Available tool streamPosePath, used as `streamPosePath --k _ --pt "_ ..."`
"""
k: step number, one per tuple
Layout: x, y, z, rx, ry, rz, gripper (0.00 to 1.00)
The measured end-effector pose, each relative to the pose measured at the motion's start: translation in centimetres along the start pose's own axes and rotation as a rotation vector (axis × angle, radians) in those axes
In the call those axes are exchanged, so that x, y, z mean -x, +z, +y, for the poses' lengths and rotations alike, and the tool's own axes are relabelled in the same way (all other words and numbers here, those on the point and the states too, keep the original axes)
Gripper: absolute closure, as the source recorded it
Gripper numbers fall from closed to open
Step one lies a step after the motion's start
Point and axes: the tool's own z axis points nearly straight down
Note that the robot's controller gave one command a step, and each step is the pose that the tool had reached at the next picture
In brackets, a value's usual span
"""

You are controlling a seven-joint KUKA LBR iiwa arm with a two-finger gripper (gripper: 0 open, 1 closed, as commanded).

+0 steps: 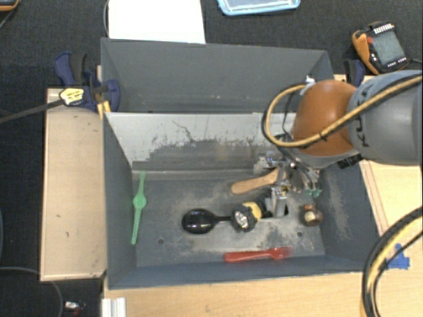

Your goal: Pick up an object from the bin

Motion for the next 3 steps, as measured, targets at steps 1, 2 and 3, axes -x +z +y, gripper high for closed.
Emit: streamPosePath --k 1,2,3 --pt "-0.7 0.6 1.9 0.0 0.115 0.002 0.0" --pt "-0.1 1.5 -1.5 -0.001 0.09 -0.002 1.0" --pt "-0.1 1.5 -1.5 -0.001 0.09 -0.002 1.0"
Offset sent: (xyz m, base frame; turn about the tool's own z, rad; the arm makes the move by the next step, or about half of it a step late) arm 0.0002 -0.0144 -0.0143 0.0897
